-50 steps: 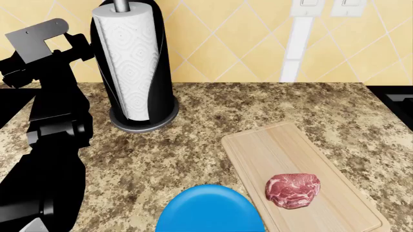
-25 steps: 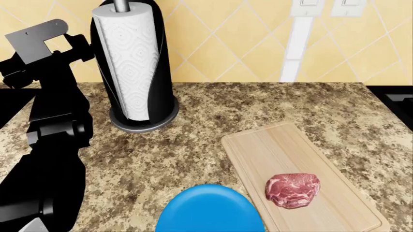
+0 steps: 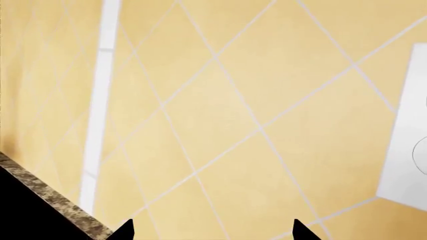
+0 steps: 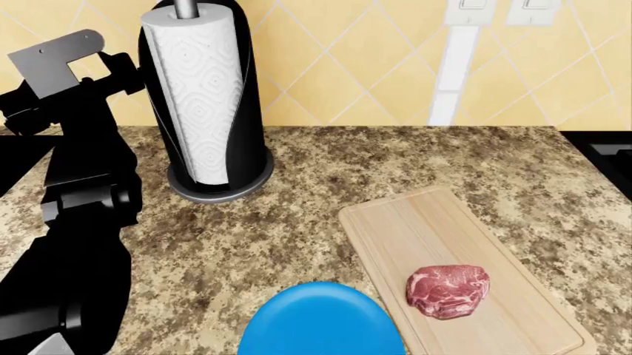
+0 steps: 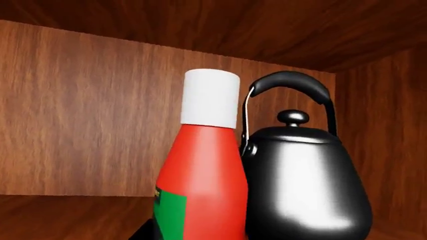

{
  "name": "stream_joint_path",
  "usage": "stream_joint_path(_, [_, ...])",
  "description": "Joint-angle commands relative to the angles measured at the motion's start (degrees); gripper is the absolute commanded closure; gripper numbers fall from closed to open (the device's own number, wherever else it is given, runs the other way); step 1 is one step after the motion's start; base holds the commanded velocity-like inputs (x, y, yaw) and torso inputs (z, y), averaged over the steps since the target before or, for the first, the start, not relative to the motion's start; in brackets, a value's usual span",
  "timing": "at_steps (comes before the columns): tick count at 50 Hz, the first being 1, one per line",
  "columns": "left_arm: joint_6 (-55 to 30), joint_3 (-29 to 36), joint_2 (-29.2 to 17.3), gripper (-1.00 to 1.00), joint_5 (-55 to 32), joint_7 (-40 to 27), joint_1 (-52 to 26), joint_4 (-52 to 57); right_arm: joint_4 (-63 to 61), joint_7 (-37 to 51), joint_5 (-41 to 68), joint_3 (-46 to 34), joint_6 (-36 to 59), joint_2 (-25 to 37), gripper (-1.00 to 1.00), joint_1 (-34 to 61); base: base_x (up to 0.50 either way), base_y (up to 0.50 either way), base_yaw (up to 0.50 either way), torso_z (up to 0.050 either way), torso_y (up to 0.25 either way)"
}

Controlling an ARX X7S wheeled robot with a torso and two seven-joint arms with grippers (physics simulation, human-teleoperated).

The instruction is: Pick the steak from the plate and place it on the cutting board. Then pick the condiment bottle from the cabinet and place it next to the cutting board.

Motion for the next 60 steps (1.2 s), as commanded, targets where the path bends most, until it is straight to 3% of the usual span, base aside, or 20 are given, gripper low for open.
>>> stream_joint_path(1, [-0.1, 0.0, 0.0, -1.00, 0.3, -0.3, 0.0, -0.2, 8.3, -0.8, 13.7, -7.6, 0.1, -0.1, 1.00, -9.7, 0.02, 0.00, 0.00, 0.000, 0.000])
stream_joint_path(14, [0.4, -0.3, 0.0, -1.00, 0.1, 0.2, 0.1, -0.1, -5.4, 0.3, 17.4, -0.6, -0.7, 5.7, 1.00, -2.6, 0.00, 0.00, 0.00, 0.000, 0.000])
stream_joint_path(27, [0.1, -0.2, 0.0, -1.00, 0.3, 0.0, 0.0, -0.1, -9.9, 2.3, 19.2, 4.1, -1.1, 7.8, 1.00, 2.1, 0.00, 0.00, 0.00, 0.000, 0.000])
stream_joint_path(34, [0.0, -0.2, 0.0, -1.00, 0.4, 0.1, 0.0, -0.2, -10.9, 1.8, 15.1, 7.4, -0.2, 6.7, 1.00, 5.3, 0.00, 0.00, 0.00, 0.000, 0.000])
stream_joint_path(44, [-0.1, -0.1, 0.0, -1.00, 0.5, 0.2, 0.0, -0.2, -12.2, -0.8, -3.6, 29.1, 12.6, -1.6, 1.00, 5.4, 0.00, 0.00, 0.00, 0.000, 0.000])
stream_joint_path(51, [-0.1, -0.3, 0.0, -1.00, 0.3, 0.3, 0.0, -0.1, -12.2, 0.2, -5.1, 37.0, 21.2, -5.0, 1.00, 5.4, 0.00, 0.00, 0.00, 0.000, 0.000])
stream_joint_path(60, [-0.1, -0.3, 0.0, -1.00, 0.4, 0.3, 0.0, -0.1, -13.3, 3.0, -2.0, 39.3, 23.3, -5.0, 1.00, 2.9, -0.17, 0.00, 0.00, 0.000, 0.000])
